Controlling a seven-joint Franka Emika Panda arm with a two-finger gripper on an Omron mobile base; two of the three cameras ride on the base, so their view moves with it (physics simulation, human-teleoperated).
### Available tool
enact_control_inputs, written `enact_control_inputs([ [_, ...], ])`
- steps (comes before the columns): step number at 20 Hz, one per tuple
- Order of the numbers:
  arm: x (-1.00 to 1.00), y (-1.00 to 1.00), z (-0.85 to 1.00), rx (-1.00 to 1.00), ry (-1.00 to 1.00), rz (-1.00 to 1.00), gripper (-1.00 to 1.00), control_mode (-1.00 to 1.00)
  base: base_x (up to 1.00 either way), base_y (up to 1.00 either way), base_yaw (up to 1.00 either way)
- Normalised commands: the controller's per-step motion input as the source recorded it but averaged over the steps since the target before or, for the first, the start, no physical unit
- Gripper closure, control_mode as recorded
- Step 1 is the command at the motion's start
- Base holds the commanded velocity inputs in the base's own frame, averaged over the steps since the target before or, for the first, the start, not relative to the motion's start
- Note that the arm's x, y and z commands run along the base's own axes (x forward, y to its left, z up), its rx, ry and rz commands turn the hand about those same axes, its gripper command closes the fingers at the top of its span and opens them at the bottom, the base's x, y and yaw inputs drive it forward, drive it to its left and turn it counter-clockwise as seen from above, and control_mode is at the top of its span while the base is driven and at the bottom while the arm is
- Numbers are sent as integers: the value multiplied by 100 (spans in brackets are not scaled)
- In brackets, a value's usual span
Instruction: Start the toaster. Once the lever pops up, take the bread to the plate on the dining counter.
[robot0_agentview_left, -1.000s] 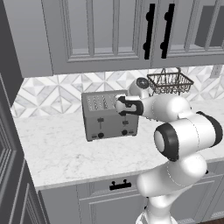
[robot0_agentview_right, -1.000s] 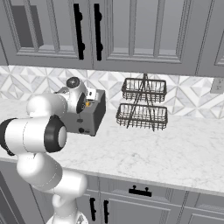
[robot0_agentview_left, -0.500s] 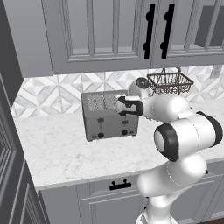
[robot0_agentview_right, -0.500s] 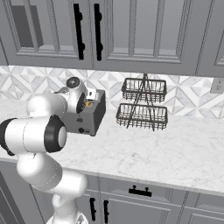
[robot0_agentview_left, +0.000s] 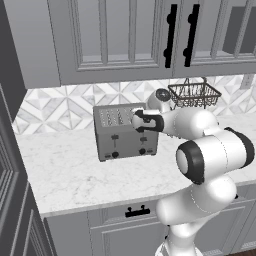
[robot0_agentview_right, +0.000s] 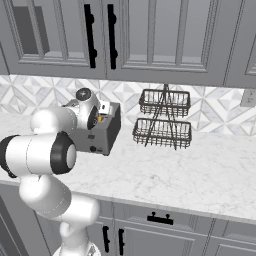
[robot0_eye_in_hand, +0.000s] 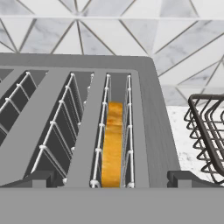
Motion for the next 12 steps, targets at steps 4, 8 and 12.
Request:
enact_control_inputs([
  [4, 0, 0, 0, 0, 0, 0, -100, -100, 0, 0, 0],
  [8, 0, 0, 0, 0, 0, 0, -100, -100, 0, 0, 0],
  [12, 0, 0, 0, 0, 0, 0, -100, -100, 0, 0, 0],
])
